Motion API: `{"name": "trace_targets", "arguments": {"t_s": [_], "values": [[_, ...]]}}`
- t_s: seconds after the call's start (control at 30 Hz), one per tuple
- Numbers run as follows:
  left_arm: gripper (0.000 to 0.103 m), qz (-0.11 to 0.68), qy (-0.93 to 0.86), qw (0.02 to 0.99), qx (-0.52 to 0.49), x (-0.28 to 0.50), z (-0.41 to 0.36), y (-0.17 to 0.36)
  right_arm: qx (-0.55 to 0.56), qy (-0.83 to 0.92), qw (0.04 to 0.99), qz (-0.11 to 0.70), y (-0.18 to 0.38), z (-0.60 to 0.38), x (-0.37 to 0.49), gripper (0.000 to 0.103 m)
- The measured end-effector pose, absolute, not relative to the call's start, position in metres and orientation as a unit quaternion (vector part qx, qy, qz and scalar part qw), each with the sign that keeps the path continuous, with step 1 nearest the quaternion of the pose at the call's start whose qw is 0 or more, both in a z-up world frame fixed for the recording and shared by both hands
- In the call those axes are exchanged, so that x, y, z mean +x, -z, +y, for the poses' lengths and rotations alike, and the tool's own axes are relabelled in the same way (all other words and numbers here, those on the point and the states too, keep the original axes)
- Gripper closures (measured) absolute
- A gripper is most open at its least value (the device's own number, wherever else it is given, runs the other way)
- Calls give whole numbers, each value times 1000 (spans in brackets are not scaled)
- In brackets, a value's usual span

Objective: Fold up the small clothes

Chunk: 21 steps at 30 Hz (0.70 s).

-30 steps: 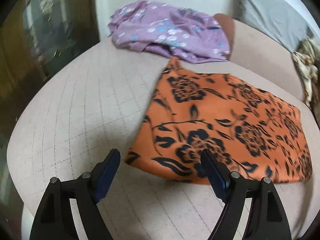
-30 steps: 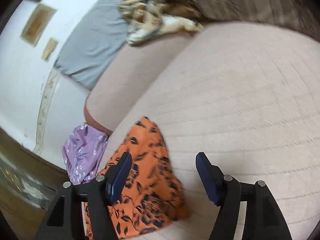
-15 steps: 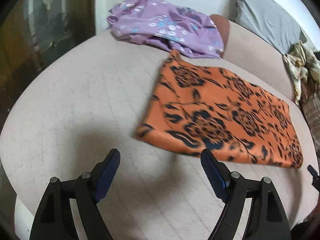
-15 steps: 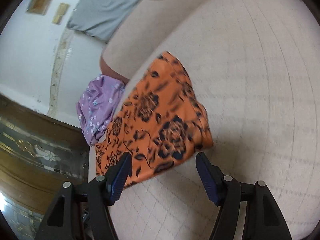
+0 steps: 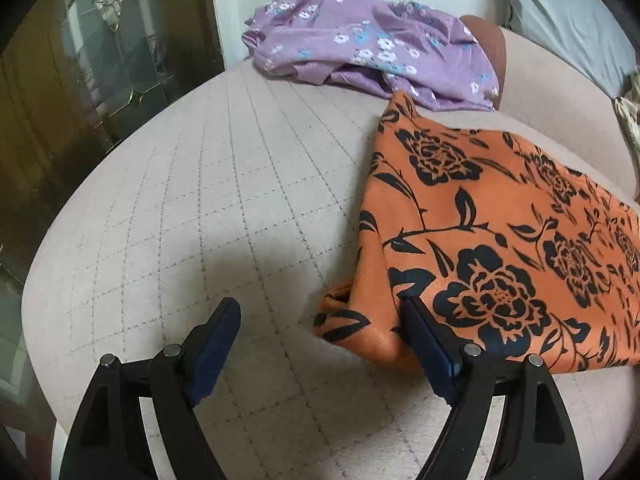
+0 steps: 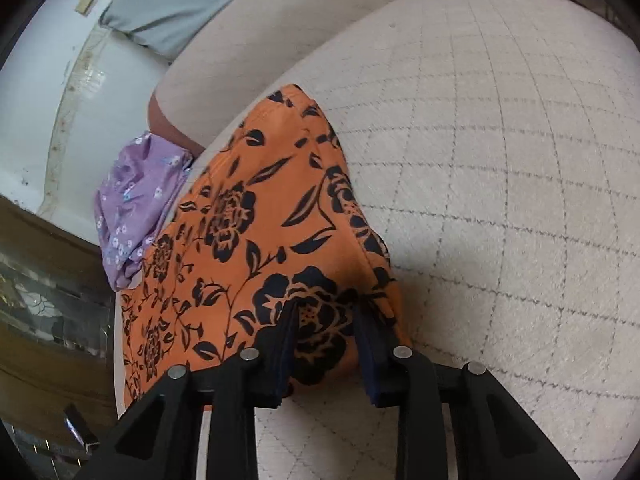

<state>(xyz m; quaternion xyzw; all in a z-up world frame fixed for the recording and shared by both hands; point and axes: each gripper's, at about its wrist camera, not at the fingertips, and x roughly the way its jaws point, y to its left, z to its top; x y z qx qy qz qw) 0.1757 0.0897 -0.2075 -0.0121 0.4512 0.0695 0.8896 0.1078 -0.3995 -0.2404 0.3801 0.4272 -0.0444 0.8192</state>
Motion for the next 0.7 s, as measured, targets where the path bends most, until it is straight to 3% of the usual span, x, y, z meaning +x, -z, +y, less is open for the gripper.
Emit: {"name": "trace_targets", "arguments": {"t_s": [0.37, 0.7], "values": [[19, 374, -56, 925, 34, 139, 69, 168, 324, -2, 863, 388, 201, -368, 74, 69], [19, 362, -42, 930, 53, 149, 44, 166, 323, -3, 860, 396, 207, -362, 89, 69]]}}
